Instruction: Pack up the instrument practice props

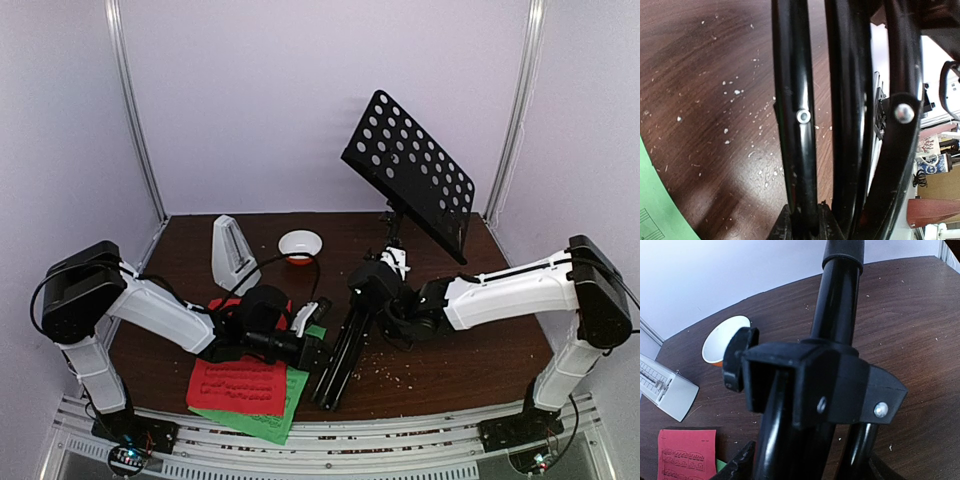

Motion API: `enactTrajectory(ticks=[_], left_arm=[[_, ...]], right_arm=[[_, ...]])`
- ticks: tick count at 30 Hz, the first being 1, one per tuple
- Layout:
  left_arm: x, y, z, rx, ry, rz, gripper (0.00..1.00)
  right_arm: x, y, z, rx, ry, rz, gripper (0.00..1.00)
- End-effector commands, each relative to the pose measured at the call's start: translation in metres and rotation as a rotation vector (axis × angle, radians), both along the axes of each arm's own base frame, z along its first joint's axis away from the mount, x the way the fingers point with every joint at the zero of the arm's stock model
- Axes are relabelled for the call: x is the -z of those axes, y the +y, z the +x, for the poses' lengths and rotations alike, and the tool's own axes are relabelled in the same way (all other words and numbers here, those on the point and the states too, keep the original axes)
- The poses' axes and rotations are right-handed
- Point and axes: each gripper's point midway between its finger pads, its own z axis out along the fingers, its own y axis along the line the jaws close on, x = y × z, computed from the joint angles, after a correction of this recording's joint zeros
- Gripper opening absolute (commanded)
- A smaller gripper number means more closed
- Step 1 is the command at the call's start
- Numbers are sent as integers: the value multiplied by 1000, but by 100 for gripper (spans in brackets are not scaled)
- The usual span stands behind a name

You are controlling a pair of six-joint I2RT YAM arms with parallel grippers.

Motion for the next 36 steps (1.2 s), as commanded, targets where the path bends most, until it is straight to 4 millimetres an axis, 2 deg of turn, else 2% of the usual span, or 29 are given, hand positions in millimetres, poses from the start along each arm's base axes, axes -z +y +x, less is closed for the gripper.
enactTrajectory(ticks=[1, 9, 19, 25, 31, 36], left_arm=[[-90, -28, 29, -20, -254, -265, 0], [-73, -28, 27, 6, -238, -190, 0], [-52, -30, 26, 53, -236, -87, 3], [-36, -27, 28, 64, -252, -6, 12], [-28, -20, 36, 34, -291, 59, 18], [-18, -12, 42, 14, -313, 132, 28]], right_arm=[[16, -22, 3, 22, 26, -196, 0], [44, -22, 8, 13, 101, -242, 0], [64, -27, 8, 26, 131, -291, 0], [74, -27, 8, 31, 150, -307, 0], [81, -26, 8, 25, 160, -302, 0], [91, -28, 8, 26, 193, -272, 0]])
